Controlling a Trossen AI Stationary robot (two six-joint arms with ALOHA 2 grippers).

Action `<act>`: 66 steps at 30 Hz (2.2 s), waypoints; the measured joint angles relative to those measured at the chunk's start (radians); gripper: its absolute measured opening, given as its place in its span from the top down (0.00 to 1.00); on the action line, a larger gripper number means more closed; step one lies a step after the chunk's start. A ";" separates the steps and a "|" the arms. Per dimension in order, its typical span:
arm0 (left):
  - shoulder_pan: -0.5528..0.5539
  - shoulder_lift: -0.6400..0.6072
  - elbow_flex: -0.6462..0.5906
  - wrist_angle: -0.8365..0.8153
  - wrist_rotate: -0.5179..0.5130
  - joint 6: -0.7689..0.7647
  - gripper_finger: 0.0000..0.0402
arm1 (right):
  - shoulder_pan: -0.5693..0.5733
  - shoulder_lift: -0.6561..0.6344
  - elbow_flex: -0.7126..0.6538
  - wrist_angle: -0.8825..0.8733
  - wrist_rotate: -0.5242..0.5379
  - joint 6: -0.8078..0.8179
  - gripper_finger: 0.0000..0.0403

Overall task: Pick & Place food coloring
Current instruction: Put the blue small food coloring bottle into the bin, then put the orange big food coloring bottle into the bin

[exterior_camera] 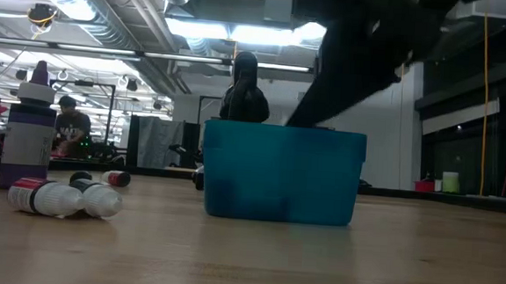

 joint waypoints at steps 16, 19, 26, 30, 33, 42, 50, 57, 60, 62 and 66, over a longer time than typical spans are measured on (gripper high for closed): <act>-0.005 0.000 0.000 0.000 0.001 -0.004 0.41 | -0.008 0.055 0.000 0.041 -0.038 0.073 0.87; -0.011 0.000 0.000 -0.001 0.002 -0.012 0.41 | -0.008 0.055 0.000 0.042 -0.038 0.073 0.87; -0.020 0.000 0.000 -0.021 0.004 -0.048 0.42 | -0.008 0.055 0.000 0.043 -0.038 0.073 0.79; -0.020 0.000 0.000 -0.022 0.023 -0.060 0.42 | -0.008 0.055 0.000 0.042 -0.038 0.073 0.75; -0.020 0.000 0.000 -0.026 0.024 -0.061 0.42 | -0.008 0.055 0.000 0.042 -0.038 0.073 0.74; -0.020 0.000 0.000 -0.027 0.024 -0.055 0.42 | -0.008 0.055 0.000 0.044 -0.038 0.068 0.73; -0.020 0.000 0.000 -0.036 0.024 -0.059 0.42 | -0.008 0.045 0.019 0.037 -0.038 0.022 0.73; -0.029 0.000 -0.001 -0.059 0.039 -0.093 0.42 | -0.011 -0.007 0.077 -0.030 -0.038 -0.030 0.73; -0.053 0.000 -0.001 -0.085 0.016 -0.112 0.42 | -0.014 -0.034 0.112 -0.138 -0.034 -0.027 0.73; -0.076 0.000 -0.001 -0.113 -0.025 -0.140 0.42 | -0.014 -0.053 0.136 -0.250 -0.035 -0.004 0.73; -0.145 0.000 -0.001 -0.168 -0.147 -0.202 0.42 | -0.005 -0.109 0.161 -0.476 -0.038 0.067 0.73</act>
